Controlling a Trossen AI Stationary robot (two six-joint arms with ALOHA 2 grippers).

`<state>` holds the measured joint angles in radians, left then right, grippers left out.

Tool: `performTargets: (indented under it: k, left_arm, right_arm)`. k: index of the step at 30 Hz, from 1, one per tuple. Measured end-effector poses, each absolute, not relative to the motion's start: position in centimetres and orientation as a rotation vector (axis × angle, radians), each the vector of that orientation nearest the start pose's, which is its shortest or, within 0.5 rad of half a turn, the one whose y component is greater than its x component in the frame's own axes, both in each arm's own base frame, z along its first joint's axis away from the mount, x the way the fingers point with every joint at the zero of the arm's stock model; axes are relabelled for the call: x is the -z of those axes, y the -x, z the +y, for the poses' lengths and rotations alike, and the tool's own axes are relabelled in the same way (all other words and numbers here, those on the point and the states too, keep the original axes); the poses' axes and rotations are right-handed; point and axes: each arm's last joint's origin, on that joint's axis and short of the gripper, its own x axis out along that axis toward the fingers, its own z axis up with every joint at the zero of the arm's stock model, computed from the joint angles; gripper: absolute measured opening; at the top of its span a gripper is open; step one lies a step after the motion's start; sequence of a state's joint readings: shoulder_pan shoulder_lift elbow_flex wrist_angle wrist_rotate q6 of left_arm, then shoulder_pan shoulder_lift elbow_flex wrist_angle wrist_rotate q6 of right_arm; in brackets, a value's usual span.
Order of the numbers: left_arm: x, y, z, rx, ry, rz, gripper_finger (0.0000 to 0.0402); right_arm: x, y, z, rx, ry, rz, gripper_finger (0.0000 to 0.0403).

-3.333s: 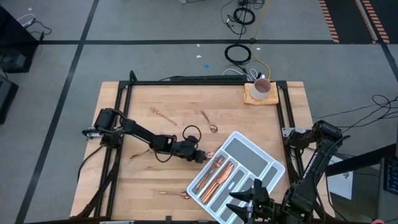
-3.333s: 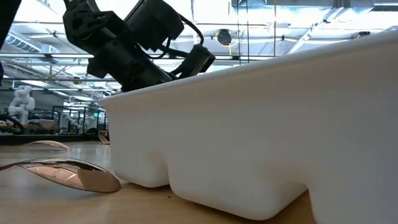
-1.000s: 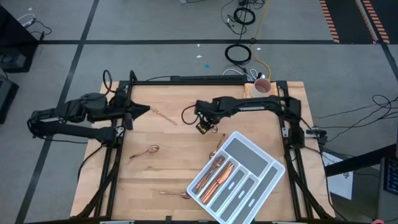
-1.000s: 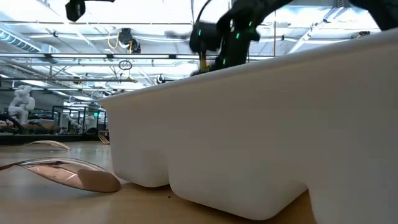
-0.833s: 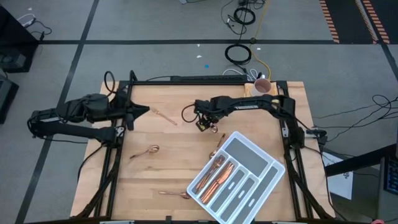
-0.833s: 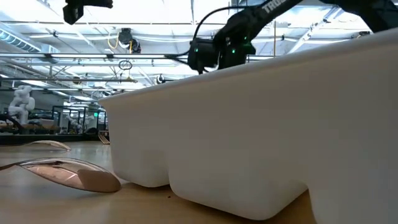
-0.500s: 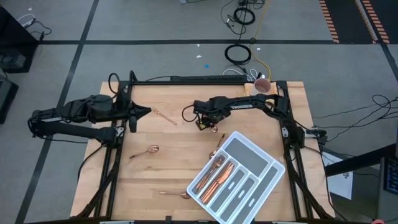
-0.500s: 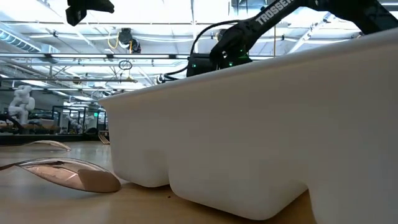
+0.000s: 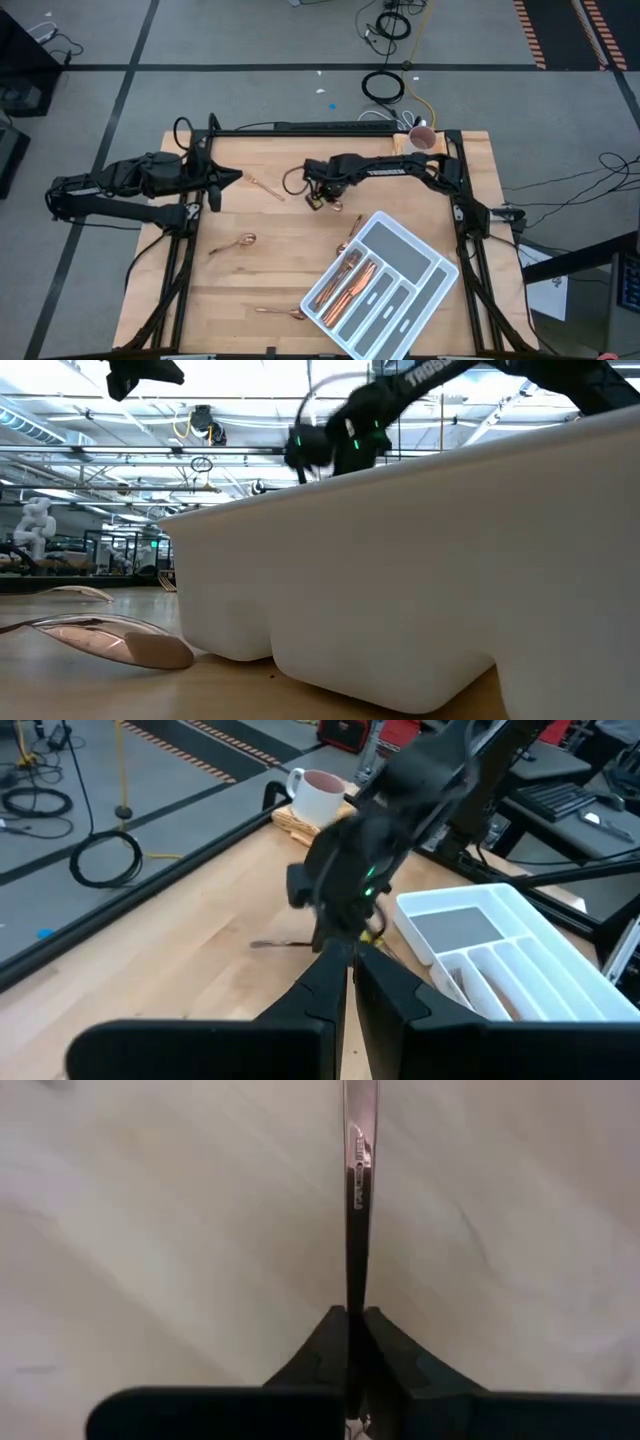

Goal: Sort silverware
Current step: Put the gold spoon into the silverware tray

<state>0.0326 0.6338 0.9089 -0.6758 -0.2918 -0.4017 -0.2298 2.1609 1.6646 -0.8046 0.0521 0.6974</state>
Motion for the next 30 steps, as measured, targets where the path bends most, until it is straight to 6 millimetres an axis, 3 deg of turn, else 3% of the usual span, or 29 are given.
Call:
performTargets:
  k: [4, 7, 11, 14, 20, 27, 30]
  left_arm:
    - [-34.5, -11.3, 1.3, -0.423, 0.331, 0.345, 0.003]
    - [-34.4, -11.3, 1.3, -0.436, 0.327, 0.357, 0.003]
    - [-34.2, -11.2, 1.3, -0.44, 0.323, 0.376, 0.003]
    - [-34.1, -11.1, 1.3, -0.443, 0.321, 0.387, 0.003]
    - [-34.1, -11.2, 1.3, -0.446, 0.324, 0.386, 0.003]
    - [-34.2, -11.4, 1.3, -0.46, 0.356, 0.368, 0.003]
    - [-34.2, -11.6, 1.4, -0.484, 0.368, 0.355, 0.003]
  right_arm:
    - [-21.1, -43.9, -10.2, 0.609, -0.647, 1.074, 0.0001]
    - [-24.9, -44.4, -9.2, 0.521, -0.568, 1.092, 0.0001]
    - [-29.7, -42.9, -4.6, 0.271, -0.45, 1.291, 0.0001]
    - [-31.5, -41.0, -0.6, -0.035, -0.577, 1.496, 0.0001]
    - [-36.4, -39.1, 6.3, -0.644, -0.899, 1.409, 0.0]
    - [-36.9, -37.2, 10.1, -0.74, -0.944, 1.549, 0.0]
    - [-35.7, -36.9, 10.9, -0.752, -0.932, 1.613, 0.0]
